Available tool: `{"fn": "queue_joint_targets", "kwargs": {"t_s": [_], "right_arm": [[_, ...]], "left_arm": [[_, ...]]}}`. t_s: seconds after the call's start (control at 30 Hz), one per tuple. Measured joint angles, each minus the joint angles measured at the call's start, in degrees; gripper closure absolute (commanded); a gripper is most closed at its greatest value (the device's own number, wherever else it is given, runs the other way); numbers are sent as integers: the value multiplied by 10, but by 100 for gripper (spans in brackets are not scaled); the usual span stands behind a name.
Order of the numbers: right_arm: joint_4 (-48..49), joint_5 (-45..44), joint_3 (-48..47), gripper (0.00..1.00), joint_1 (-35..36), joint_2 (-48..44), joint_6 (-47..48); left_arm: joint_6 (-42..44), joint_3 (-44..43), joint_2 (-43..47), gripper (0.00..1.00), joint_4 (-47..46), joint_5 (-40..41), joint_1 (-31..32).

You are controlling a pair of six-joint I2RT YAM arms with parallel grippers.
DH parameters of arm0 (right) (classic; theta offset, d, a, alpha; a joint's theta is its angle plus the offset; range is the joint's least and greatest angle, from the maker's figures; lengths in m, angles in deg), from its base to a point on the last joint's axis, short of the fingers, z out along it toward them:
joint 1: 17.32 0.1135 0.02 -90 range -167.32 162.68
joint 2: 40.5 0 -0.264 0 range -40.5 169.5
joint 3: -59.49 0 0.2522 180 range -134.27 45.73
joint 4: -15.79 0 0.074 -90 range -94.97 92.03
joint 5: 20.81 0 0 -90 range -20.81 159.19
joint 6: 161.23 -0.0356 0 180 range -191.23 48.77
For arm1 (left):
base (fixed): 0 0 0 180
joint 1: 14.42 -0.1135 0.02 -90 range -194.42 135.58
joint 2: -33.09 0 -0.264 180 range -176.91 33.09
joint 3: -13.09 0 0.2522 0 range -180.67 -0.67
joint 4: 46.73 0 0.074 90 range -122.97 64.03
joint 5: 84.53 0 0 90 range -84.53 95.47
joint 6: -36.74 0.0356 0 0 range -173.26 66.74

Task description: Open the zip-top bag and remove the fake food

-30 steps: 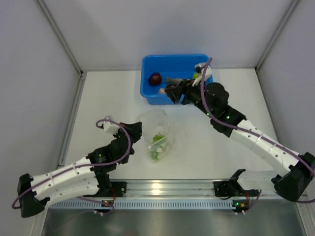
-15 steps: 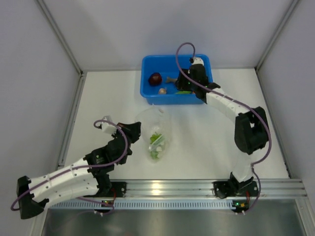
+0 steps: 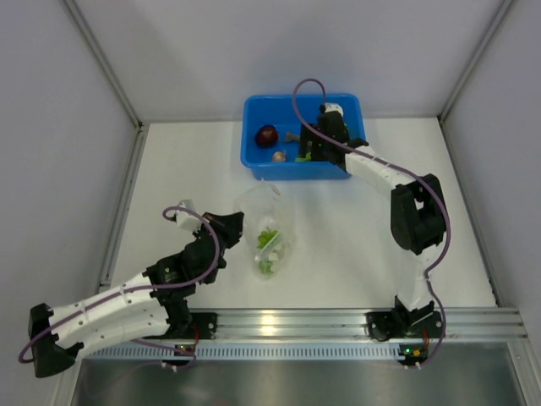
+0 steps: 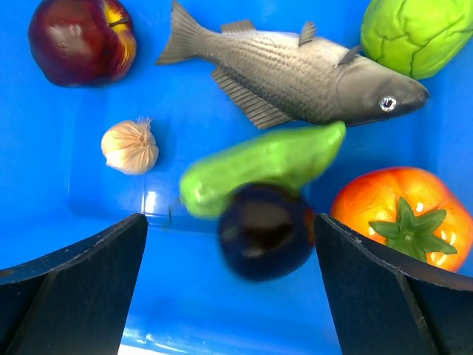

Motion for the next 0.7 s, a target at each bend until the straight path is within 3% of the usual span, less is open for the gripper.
{"fn": "queue_joint_targets", "kwargs": {"t_s": [0.23,0.47,0.7], "right_arm": [[-20,0,7,14,0,-32,5],[-76,17,17,30,10,-176,-8],[-109,35,88,50,67,-327,-34]], "left_arm": [[4,0,0,100,0,-1,0],[4,-3,-9,100,1,-2,0],[5,-23,-31,100,0,-2,0]]}}
